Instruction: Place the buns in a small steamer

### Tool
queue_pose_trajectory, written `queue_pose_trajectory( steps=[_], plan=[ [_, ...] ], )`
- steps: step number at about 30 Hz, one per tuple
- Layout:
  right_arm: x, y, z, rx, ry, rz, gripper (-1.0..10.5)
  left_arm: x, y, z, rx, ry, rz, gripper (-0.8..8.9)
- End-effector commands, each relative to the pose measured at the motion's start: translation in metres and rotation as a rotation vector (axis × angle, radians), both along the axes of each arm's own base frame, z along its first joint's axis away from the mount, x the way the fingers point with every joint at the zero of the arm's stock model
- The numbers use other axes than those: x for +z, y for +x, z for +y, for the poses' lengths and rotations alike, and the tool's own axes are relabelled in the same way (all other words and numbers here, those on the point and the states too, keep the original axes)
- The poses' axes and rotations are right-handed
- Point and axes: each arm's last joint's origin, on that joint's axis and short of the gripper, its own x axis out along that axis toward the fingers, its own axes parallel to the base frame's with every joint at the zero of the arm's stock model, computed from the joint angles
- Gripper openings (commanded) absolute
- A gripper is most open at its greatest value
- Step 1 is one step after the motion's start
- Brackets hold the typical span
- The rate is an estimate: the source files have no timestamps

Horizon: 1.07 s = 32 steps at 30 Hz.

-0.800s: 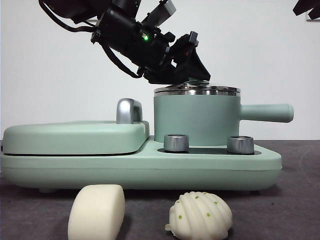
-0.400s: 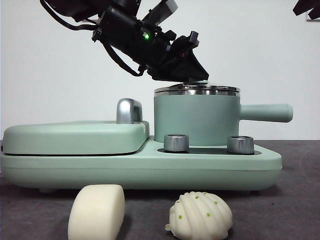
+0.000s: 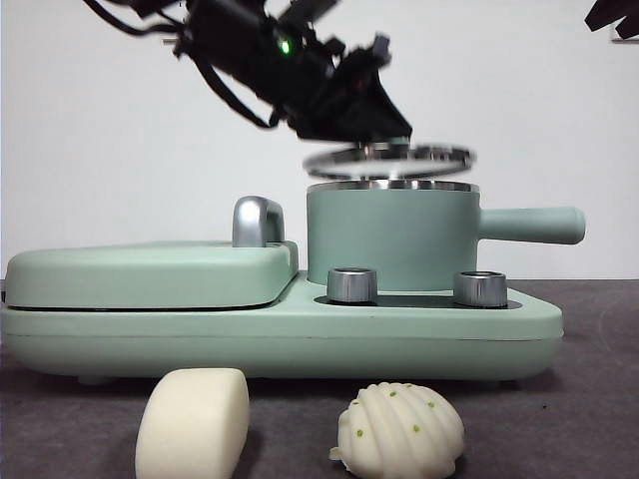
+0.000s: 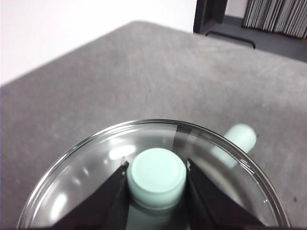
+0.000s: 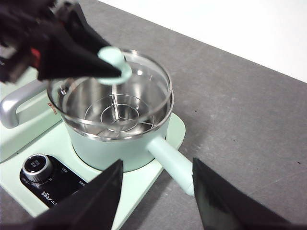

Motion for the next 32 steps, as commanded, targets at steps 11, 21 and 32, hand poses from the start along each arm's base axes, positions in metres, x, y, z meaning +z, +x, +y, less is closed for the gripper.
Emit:
queue_pose_trajectory(
  steps=[11,21,32],
  plan=[
    [0.004,0.000,0.001,0.002,0.016,0.009,2.3,0.079,-0.056,0.047,0.027,-0.017,0.050,0.10],
    [0.001,-0.007,0.015,0.175,0.045,0.059,2.3,0.096,-0.108,0.105,0.269,0.170,0.249,0.10],
    [-0.011,-0.014,0.068,0.475,-0.003,0.137,2.3,0.103,-0.138,0.148,0.440,0.206,0.249,0.10]
  ],
)
